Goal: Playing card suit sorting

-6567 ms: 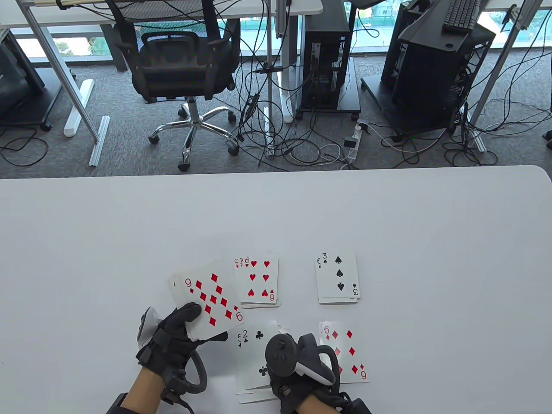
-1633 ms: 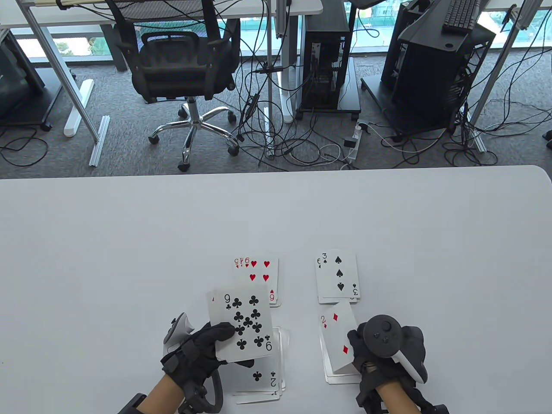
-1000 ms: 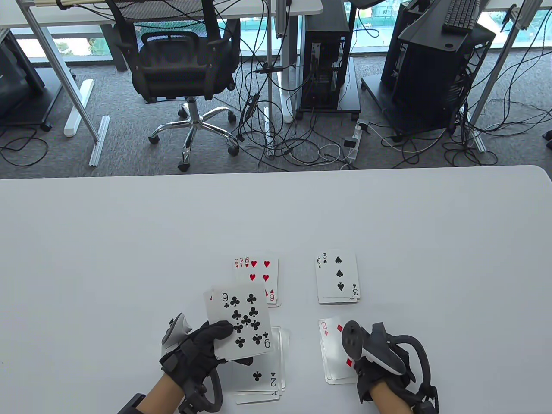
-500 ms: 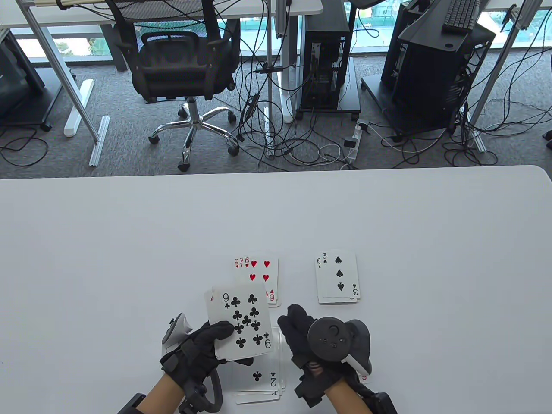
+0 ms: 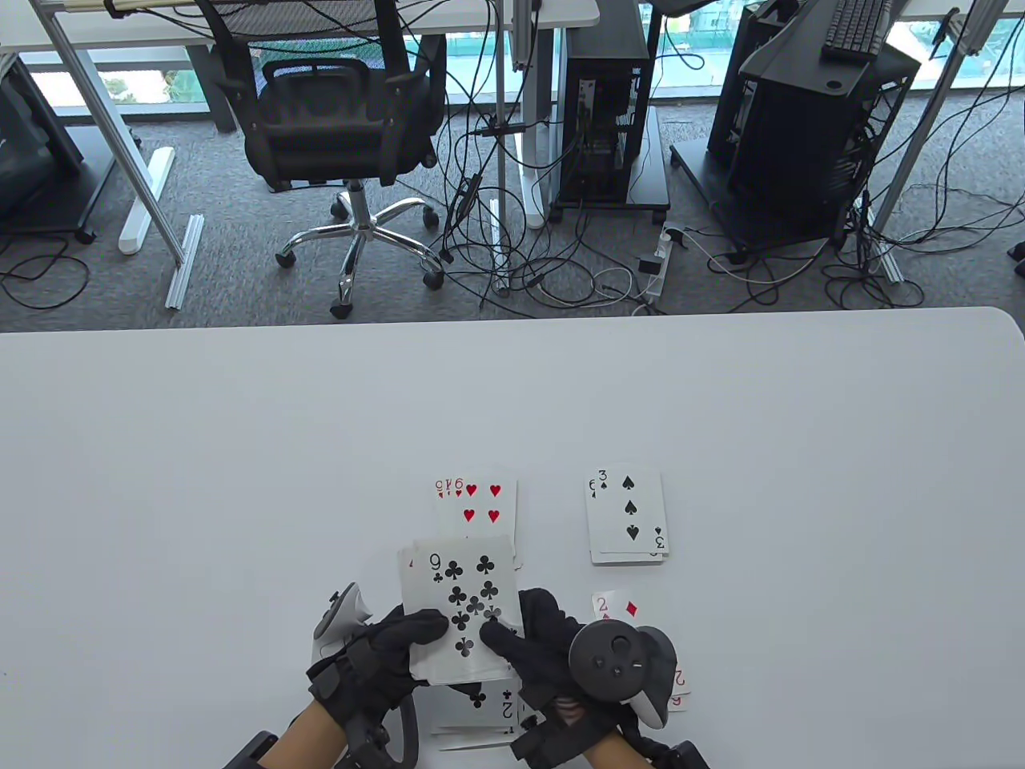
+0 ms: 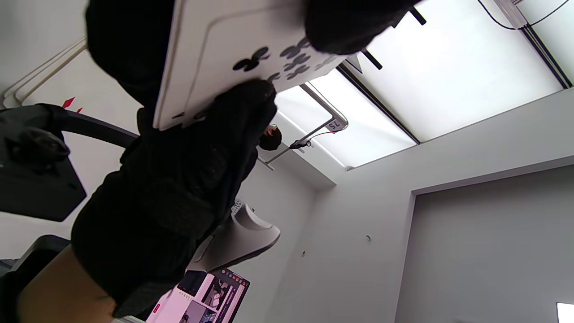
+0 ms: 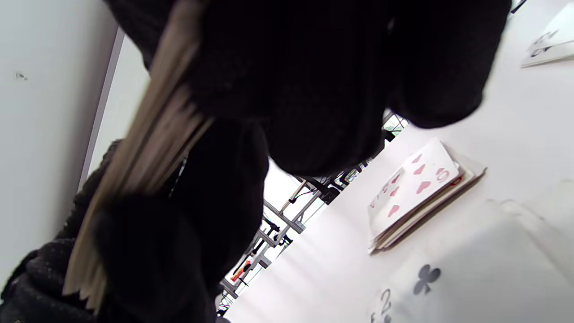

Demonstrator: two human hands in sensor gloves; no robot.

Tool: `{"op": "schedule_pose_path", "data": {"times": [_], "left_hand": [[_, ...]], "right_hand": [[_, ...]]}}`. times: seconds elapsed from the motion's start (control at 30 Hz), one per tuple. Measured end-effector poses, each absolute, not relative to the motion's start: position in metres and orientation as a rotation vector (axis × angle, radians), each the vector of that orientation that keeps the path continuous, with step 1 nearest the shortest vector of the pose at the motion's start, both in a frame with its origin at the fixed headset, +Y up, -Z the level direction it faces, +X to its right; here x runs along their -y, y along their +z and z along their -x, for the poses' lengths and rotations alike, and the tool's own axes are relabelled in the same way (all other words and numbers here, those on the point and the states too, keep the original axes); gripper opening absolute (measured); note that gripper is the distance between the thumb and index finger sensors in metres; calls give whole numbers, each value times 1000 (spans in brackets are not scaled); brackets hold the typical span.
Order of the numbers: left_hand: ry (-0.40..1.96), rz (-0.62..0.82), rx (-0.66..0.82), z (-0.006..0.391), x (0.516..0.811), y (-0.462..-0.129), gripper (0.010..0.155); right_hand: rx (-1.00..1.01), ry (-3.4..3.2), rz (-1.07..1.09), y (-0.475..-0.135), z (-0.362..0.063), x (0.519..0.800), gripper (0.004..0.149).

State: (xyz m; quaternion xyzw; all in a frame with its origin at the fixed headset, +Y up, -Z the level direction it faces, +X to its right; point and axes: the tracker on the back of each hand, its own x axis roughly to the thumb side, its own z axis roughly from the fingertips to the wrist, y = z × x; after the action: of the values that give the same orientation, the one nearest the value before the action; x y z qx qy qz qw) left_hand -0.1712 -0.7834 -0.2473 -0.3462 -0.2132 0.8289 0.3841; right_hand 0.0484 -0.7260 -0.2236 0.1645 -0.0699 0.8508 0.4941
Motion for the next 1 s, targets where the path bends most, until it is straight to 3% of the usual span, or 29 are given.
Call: {"op": "schedule_pose_path", "data": {"times": [0.17, 0.43, 0.6, 1.0], "left_hand": [[2109, 880, 533, 172, 784, -248, 56], [2161, 780, 505, 187, 782, -256, 55], [2223, 707, 495, 199, 778, -261, 55], [2250, 591, 472, 217, 772, -268, 55]], "right_hand": [[169, 2031, -380, -226, -54, 731, 42], [282, 1994, -163, -235, -89, 736, 44], [231, 1907, -41, -239, -102, 747, 44], [-229, 2566, -384, -226, -27, 768, 56]]}}
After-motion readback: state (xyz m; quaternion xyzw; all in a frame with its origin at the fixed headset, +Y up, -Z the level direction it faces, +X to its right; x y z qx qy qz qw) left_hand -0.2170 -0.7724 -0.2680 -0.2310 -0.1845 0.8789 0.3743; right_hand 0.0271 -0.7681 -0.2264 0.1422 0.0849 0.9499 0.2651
